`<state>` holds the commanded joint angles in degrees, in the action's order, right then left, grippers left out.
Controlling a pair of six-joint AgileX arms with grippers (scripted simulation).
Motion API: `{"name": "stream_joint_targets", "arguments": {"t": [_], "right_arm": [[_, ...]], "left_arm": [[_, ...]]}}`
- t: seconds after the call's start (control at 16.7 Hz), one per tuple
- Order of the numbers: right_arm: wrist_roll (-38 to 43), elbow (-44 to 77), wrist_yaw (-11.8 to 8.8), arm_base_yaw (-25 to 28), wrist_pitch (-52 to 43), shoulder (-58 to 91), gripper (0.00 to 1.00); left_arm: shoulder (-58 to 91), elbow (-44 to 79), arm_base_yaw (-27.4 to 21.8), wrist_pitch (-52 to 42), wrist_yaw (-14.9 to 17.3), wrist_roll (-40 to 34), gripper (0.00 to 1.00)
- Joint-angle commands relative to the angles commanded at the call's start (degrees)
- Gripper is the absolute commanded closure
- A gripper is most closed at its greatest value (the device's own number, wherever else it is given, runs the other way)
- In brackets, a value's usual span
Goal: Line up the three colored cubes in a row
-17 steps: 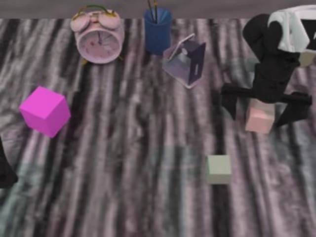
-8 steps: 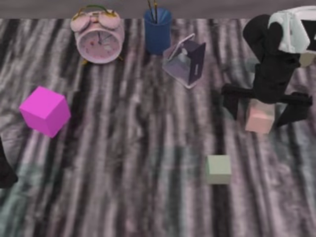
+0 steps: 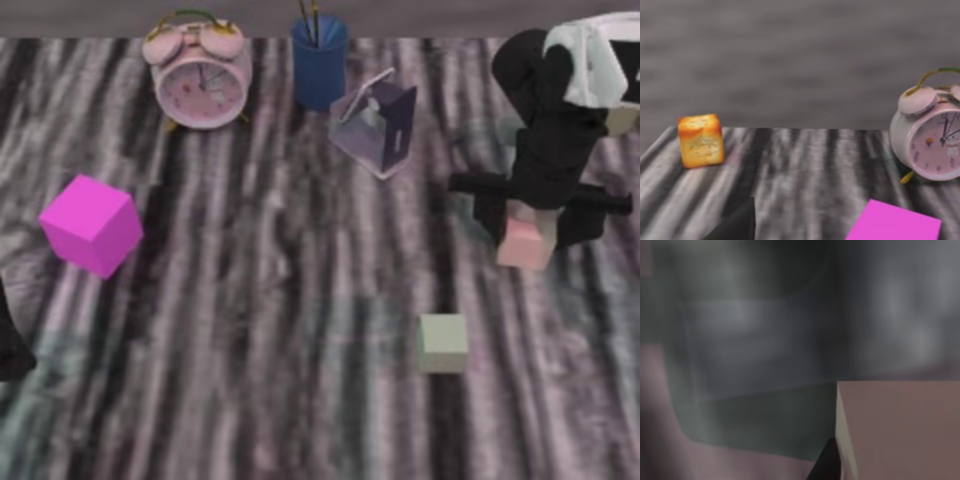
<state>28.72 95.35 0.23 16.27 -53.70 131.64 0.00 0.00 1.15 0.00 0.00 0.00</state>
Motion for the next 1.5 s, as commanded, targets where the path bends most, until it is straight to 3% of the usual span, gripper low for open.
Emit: {"name": "stream_joint_targets", "arguments": {"t": [0.12,0.66,1.14,1.5], "right_arm": [[0.0,0.0,0.0,0.0,0.0,0.0,1.0],[-0.31,0.48,0.59,-0.14,-0.83,-1.49,1.0],[-0.39,9.57,0.55,0.3,-13.88,-5.24,1.0],[0.23,9.65,0.53,0.89,-14.16,-5.53,1.0]], "left_arm": [[0.0,0.0,0.0,0.0,0.0,0.0,0.0],[0.0,0.0,0.0,0.0,0.0,0.0,0.0],[0.0,0.0,0.0,0.0,0.0,0.0,0.0],[0.0,0.0,0.0,0.0,0.0,0.0,0.0]]}}
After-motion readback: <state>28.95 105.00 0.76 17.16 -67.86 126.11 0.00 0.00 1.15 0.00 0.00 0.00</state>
